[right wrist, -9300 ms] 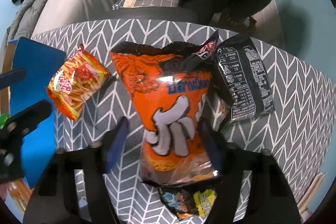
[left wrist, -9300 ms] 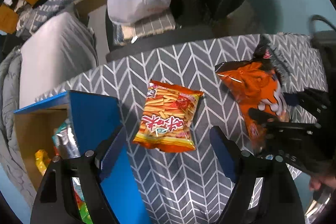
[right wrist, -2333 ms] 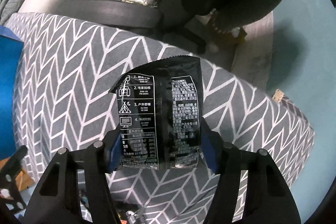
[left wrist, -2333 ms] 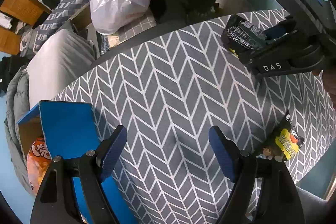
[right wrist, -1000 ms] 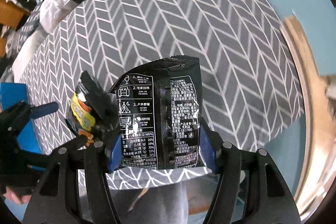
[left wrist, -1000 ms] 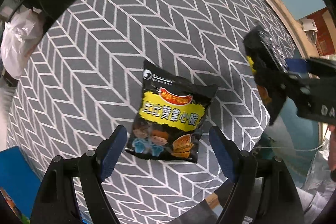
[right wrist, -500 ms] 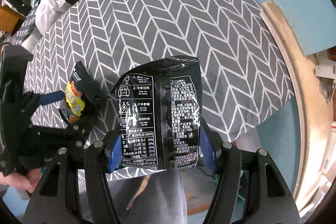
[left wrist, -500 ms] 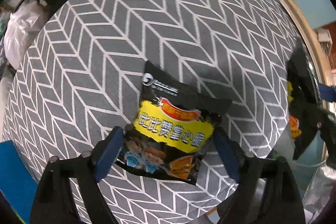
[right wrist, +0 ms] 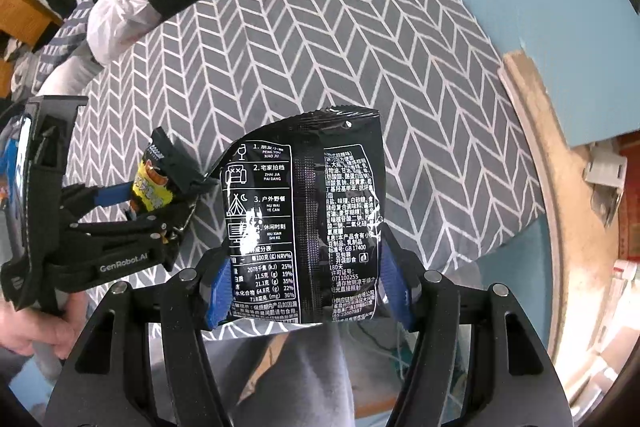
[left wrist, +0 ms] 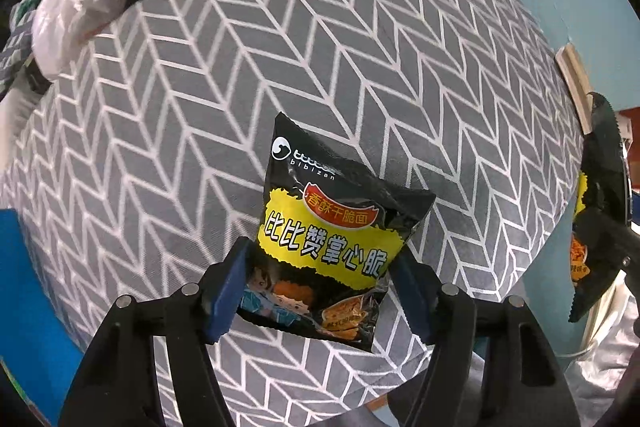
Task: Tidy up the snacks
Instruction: 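Lift the black packet and black-yellow bag and carry them over the box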
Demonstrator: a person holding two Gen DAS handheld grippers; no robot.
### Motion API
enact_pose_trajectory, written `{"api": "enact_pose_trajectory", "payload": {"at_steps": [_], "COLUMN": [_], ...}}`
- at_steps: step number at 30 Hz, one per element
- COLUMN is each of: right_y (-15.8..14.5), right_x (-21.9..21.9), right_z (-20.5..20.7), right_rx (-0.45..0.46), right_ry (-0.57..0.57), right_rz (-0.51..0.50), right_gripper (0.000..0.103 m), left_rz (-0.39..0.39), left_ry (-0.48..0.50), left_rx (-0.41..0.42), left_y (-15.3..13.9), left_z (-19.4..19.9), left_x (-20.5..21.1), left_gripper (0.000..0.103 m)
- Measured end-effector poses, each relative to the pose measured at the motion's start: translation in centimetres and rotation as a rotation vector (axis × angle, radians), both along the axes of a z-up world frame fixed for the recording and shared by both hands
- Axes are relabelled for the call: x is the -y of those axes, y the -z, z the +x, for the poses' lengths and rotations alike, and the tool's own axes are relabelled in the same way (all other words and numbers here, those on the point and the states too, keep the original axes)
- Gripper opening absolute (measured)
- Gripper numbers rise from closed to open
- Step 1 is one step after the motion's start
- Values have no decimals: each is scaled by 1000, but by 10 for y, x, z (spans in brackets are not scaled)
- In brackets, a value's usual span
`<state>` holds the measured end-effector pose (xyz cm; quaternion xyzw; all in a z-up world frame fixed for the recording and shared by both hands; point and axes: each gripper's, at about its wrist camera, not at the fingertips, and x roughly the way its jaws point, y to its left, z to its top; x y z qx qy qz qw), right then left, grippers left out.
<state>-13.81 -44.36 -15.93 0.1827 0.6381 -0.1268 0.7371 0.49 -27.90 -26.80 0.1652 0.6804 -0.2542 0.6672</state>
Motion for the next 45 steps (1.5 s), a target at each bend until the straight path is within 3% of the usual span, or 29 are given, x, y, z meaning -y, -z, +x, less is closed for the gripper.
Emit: {"api": "enact_pose_trajectory", "payload": {"at_steps": [12,22,34,45], "right_y": [-31,-57,-81,-92], "right_x": [-25,-68,-143,-239], "right_z": [20,53,99,136], "right_rx": [43,91,147,192], "right_ry": [-119,-265,-464,-683], "right_rz": [-17,-15,43,95], "right_gripper": [63,63,63,63], "left_rz": [16,-5,5,35], "left_ry": [-66,-188,-398,-591], "left_rx": [115,195,254,291], "left_y": [-78,-139,-178,-194], "left_z": [-8,-2,0,-1], "left_x": [-45,-102,-189,-272], "left_gripper": [70,70,70,70]}}
